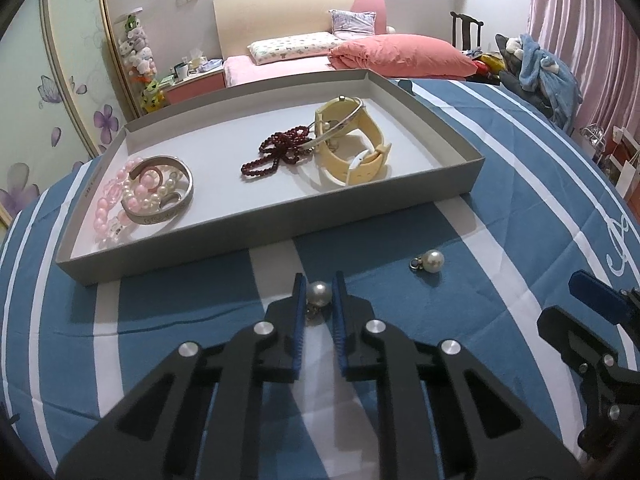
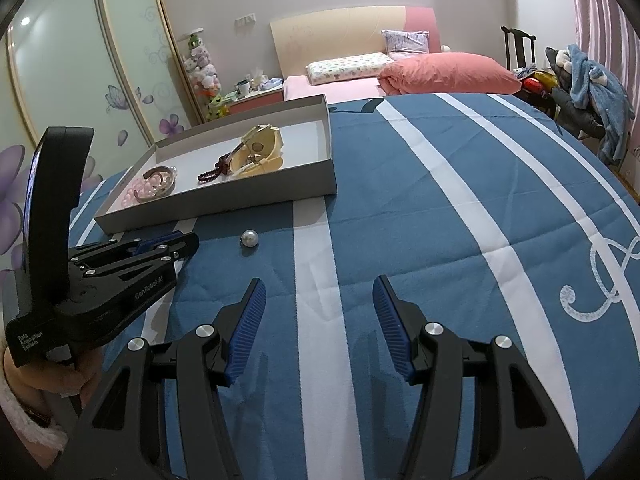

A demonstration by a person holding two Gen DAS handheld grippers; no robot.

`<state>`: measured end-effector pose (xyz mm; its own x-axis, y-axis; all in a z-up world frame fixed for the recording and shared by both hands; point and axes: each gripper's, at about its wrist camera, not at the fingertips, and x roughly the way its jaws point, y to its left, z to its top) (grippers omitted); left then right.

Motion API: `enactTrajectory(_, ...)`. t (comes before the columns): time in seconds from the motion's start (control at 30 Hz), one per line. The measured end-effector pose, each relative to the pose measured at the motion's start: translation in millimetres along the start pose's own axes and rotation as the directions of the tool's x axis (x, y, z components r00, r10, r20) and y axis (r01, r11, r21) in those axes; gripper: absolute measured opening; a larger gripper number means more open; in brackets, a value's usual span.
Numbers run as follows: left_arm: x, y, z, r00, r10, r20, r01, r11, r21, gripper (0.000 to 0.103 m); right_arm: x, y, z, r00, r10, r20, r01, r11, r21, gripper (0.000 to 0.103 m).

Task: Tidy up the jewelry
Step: 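Lower the left tool and grasp a pearl earring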

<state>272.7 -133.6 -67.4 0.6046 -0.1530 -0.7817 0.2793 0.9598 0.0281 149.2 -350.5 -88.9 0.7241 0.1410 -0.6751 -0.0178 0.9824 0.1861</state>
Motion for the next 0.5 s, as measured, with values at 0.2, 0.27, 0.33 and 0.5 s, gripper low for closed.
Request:
enactTrajectory(0.2, 1.5, 3.6, 1.6, 1.000, -0.006, 0.001, 0.006, 1.000, -0.011, 0.014, 1.2, 1.2, 0.7, 1.000, 0.009, -0.005, -0.009, 1.000, 0.001, 0.057)
enactTrajectory(0.27, 1.7, 4.4, 1.6, 1.000, -0.004, 0.000, 0.004, 1.000, -0.010, 0.014, 2.1, 1.3, 1.4, 1.000, 0.010, -0.007, -0.010, 1.000, 0.001, 0.057)
enactTrajectory(0.33, 1.8, 4.2, 1.5, 1.000, -0.002, 0.000, 0.002, 1.000, -0.005, 0.014, 1.9, 1.3, 1.9, 1.000, 0.011, -0.008, -0.011, 1.000, 0.001, 0.057)
enactTrajectory(0.5, 2.1, 4.8, 1.5, 1.000, 0.000, 0.000, 0.000, 1.000, 0.000, 0.014, 2.0, 1.2, 2.2, 1.000, 0.012, -0.010, -0.012, 1.000, 0.004, 0.057)
